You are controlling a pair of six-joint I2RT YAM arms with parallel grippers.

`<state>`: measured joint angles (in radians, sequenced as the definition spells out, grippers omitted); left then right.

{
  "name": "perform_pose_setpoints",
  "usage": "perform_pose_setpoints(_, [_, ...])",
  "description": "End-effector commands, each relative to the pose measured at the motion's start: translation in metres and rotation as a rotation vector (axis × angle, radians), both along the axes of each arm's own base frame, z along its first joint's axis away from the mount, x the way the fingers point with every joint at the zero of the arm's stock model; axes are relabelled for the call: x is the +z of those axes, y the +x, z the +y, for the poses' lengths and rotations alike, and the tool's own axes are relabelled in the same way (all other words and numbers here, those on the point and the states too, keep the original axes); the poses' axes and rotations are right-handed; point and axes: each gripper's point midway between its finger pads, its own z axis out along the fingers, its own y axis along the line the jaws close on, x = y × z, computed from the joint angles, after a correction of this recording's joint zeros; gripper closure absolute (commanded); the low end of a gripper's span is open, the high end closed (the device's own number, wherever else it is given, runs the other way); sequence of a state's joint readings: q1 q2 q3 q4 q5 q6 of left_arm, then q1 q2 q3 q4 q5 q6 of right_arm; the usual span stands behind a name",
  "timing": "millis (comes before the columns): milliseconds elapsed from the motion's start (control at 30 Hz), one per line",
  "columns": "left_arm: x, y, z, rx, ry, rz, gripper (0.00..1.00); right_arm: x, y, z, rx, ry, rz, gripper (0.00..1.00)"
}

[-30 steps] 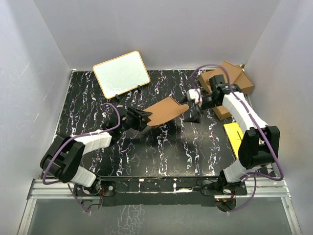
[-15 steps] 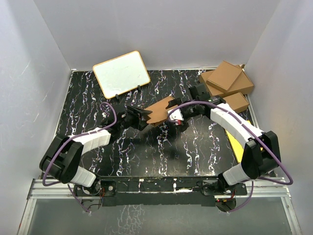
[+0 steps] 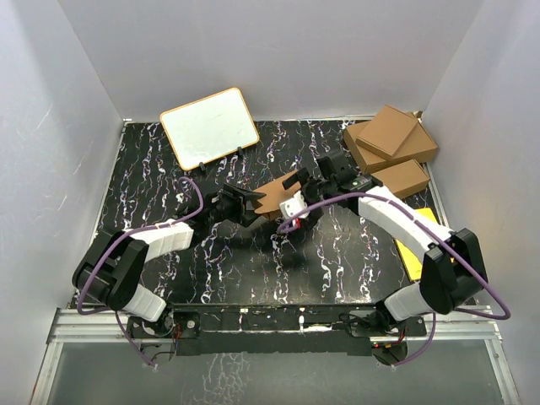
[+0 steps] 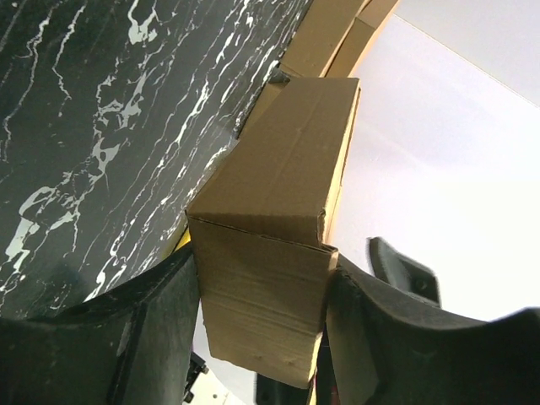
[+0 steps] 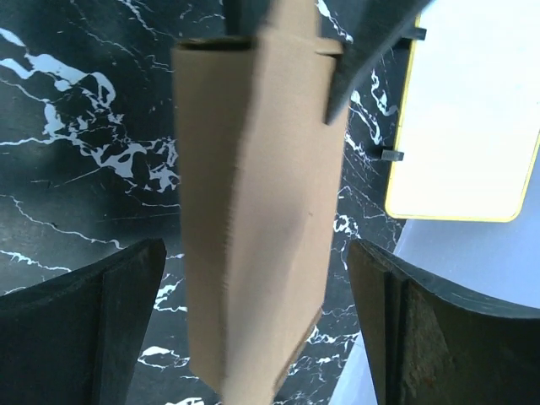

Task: Fold the paper box

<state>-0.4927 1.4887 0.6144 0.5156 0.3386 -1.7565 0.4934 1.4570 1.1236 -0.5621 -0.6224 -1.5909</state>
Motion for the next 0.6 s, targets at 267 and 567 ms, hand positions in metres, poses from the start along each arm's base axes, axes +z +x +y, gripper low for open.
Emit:
perform_pose_setpoints(267, [0.026,-0.004,-0.006,-0.026,-0.105,-0.033,0.48,0.003,0.000,0.009,0.029,0.031,-0.240,0.11])
perform_pose_setpoints(567, [0.024,-0.003,-0.007,-0.030,-0.118,-0.029,0.47,0.009,0.004,0.017,0.020,0.078,-0.296,0.30])
